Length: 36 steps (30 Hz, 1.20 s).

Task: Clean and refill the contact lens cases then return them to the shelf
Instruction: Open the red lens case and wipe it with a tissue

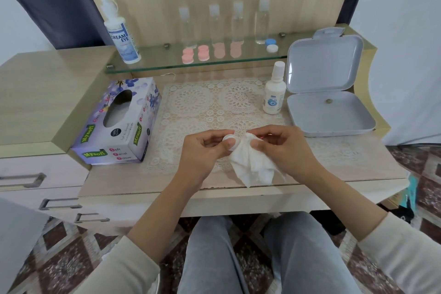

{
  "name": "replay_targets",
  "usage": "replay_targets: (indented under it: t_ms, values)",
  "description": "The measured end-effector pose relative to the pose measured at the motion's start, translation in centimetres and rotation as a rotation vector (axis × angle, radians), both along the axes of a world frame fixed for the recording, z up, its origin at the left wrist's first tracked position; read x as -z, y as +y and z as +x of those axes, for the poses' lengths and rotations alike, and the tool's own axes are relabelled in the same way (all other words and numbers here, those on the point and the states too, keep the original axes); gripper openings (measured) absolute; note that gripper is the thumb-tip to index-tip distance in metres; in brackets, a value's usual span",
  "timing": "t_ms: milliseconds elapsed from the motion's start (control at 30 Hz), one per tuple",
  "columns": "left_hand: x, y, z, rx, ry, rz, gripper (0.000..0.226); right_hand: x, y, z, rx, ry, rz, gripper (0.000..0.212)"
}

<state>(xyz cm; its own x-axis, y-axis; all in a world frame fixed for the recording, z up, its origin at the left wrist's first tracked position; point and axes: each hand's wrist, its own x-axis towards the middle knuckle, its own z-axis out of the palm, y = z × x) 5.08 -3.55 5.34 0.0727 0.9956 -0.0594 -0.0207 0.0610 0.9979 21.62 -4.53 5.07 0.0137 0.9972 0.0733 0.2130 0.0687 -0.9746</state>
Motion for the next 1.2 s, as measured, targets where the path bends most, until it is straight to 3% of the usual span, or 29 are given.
replay_targets:
  t_ms: [267, 400, 633, 733, 833, 1067, 1200]
  values:
    - [0.3, -0.2, 0.0, 0.005, 0.014, 0.02, 0.016, 0.4, -0.2, -0.7, 0.071, -0.149, 0.089, 0.029]
    - [0.5, -0.2, -0.1, 0.028, 0.054, 0.047, 0.017, 0.6, 0.0, -0.8, 0.121, -0.114, 0.101, 0.027]
    - [0.7, -0.1, -0.1, 0.085, 0.044, -0.001, 0.032, 0.4, 0.1, 0.4, 0.011, -0.027, 0.086, 0.021]
    - [0.4, 0.4, -0.4, 0.183, 0.097, -0.059, 0.028, 0.3, 0.1, 0.9, 0.006, -0.034, 0.093, 0.028]
    - [0.1, 0.8, -0.5, 0.201, 0.113, -0.125, 0.042, 0.1, 0.1, 1.1, -0.006, -0.025, 0.091, 0.034]
    - [-0.8, 1.6, -1.0, 0.251, 0.031, -0.229, 0.01, 0.1, 0.1, 1.3, -0.048, -0.062, 0.083, 0.032]
    - [-0.8, 2.3, -1.4, 0.212, 0.134, -0.183, 0.021, 0.4, 0.3, 2.0, -0.031, -0.172, 0.112, 0.016]
